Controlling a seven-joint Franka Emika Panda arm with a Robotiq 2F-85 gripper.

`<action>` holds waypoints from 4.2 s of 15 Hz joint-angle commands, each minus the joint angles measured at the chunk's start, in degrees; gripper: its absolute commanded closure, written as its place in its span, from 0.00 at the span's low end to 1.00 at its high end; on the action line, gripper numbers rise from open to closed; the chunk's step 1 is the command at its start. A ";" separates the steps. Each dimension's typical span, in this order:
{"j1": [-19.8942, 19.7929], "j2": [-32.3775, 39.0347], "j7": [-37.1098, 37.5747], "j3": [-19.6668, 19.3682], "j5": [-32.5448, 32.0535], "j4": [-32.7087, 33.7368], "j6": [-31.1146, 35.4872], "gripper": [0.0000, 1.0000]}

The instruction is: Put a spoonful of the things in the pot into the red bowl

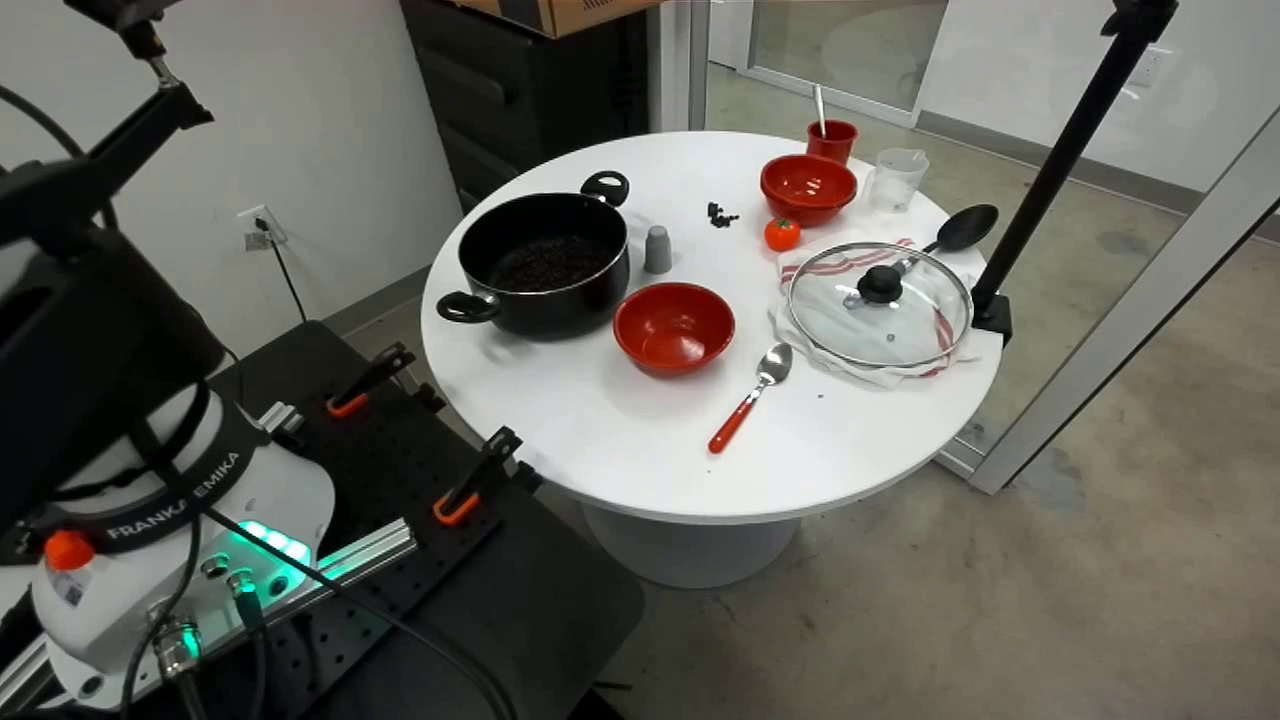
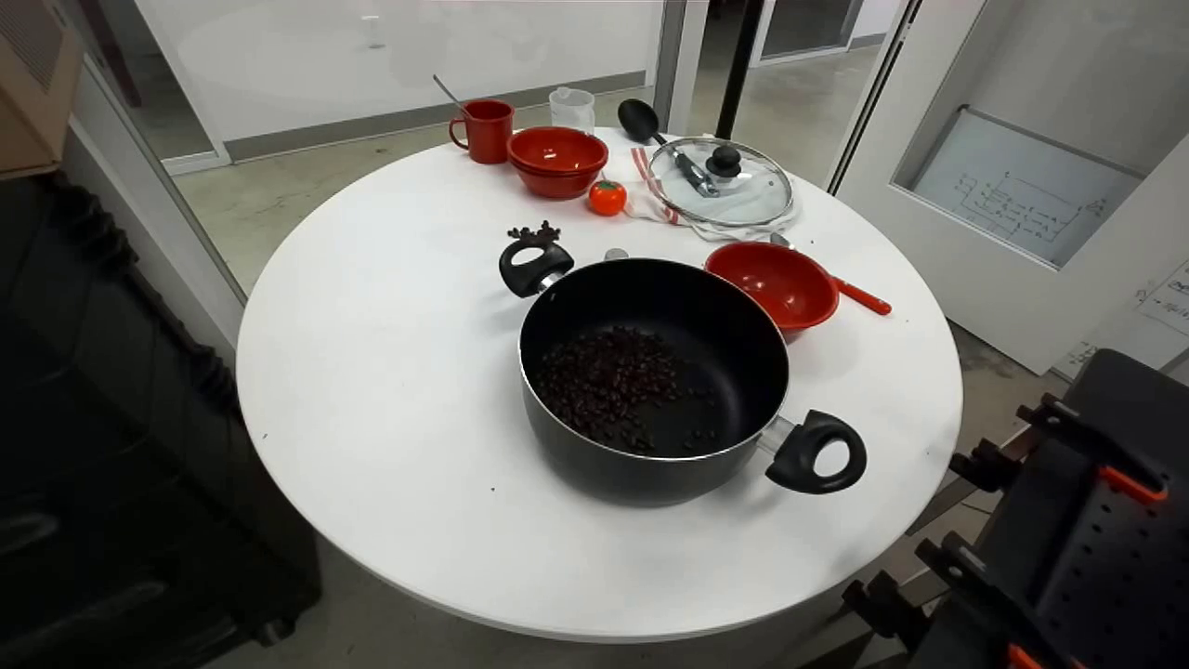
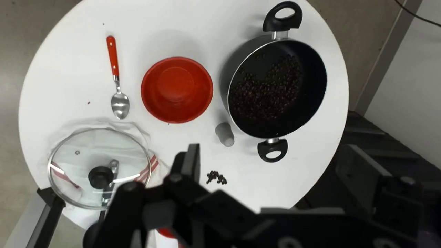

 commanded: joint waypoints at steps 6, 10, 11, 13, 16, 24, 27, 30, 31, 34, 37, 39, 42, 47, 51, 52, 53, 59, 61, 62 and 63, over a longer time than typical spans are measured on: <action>-0.15 18.74 -20.40 -12.12 6.34 -6.87 26.41 0.00; -1.69 30.58 -26.57 -13.64 11.57 -4.86 30.67 0.00; -2.56 33.08 -28.07 -13.24 12.97 -4.35 30.98 0.00; -4.86 37.44 -31.22 -11.71 15.86 -3.31 31.17 0.00; -9.62 43.13 -34.84 -8.06 19.18 -1.56 31.39 0.00; -24.32 56.06 -46.81 2.99 22.05 -2.30 45.96 0.00; -29.57 59.17 -50.30 7.51 23.27 -3.41 49.32 0.00; -33.48 60.84 -51.85 11.52 23.00 -4.37 50.98 0.00; -34.50 60.99 -52.10 13.00 22.98 -4.98 51.68 0.00; -37.09 60.57 -52.80 17.79 23.41 -6.85 53.60 0.00; -40.25 60.20 -54.73 24.50 25.84 -8.55 56.86 0.00; -43.44 60.85 -57.49 29.93 28.45 -8.75 60.61 0.00; -47.80 61.97 -61.34 36.89 33.21 -8.25 65.47 0.00; -51.35 64.14 -61.39 40.17 34.25 -6.35 69.60 0.00; -54.09 67.19 -61.60 41.26 33.59 -4.42 72.33 0.00; -55.23 67.92 -61.99 42.15 33.62 -4.01 72.84 0.00; -57.60 68.81 -62.99 44.39 33.96 -3.49 73.24 0.00; -61.48 72.15 -63.46 48.69 32.87 -3.53 77.14 0.00; -61.78 73.09 -63.61 49.36 32.45 -3.70 79.26 0.00; -61.78 73.48 -63.62 49.70 32.26 -3.78 80.41 0.00; -61.99 73.87 -63.66 50.39 32.04 -3.94 81.58 0.00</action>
